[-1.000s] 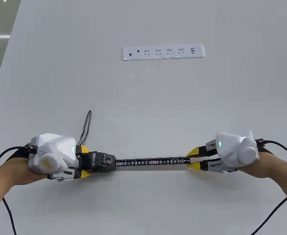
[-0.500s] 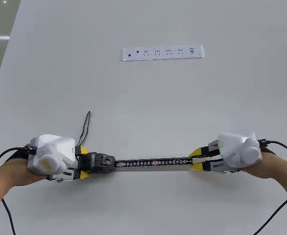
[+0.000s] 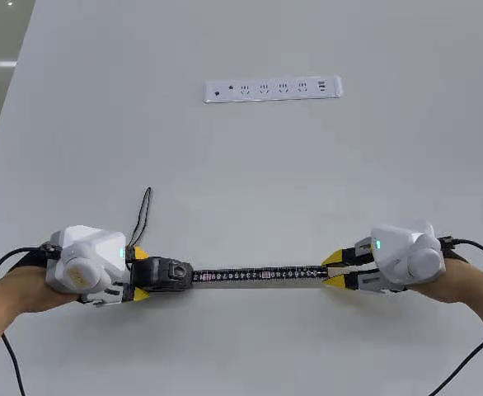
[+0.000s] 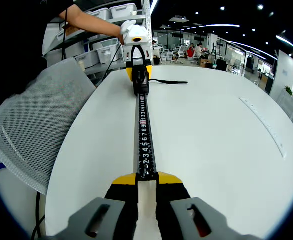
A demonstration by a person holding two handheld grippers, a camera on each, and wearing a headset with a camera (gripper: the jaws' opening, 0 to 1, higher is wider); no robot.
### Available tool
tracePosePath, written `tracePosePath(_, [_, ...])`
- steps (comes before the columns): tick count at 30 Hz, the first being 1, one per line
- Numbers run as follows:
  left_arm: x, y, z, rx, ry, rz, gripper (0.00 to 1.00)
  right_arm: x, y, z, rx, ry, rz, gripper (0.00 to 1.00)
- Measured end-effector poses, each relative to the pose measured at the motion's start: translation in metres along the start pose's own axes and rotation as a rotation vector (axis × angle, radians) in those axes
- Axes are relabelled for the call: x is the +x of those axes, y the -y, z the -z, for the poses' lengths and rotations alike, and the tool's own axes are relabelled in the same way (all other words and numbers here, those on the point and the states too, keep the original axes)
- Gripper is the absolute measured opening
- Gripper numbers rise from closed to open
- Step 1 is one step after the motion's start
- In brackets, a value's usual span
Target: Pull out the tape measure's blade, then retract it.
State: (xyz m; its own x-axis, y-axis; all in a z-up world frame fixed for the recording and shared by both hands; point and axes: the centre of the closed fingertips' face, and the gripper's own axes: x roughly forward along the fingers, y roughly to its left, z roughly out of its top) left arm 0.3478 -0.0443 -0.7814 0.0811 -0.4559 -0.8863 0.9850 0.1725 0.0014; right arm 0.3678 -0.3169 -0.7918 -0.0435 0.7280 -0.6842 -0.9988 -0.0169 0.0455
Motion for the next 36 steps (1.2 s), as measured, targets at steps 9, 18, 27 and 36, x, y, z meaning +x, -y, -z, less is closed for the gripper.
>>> tracePosePath(9, [0.0004, -0.0003, -0.0008, 0.000, -0.004, 0.002, 0.28, 0.0009, 0.0012, 0.0041, 0.010, -0.007, -0.004, 0.10])
tracePosePath(18, [0.0017, -0.0006, -0.0012, 0.001, -0.012, 0.003, 0.28, 0.0032, 0.0027, 0.0056, 0.008, -0.033, -0.005, 0.11])
tracePosePath(27, [0.0047, -0.0005, -0.0059, 0.002, -0.018, 0.010, 0.28, 0.0045, 0.0031, 0.0073, 0.010, -0.057, -0.007, 0.12])
tracePosePath(36, [0.0049, -0.0009, -0.0054, -0.002, -0.018, 0.011, 0.28, 0.0081, 0.0042, 0.0104, 0.008, -0.074, -0.007, 0.12])
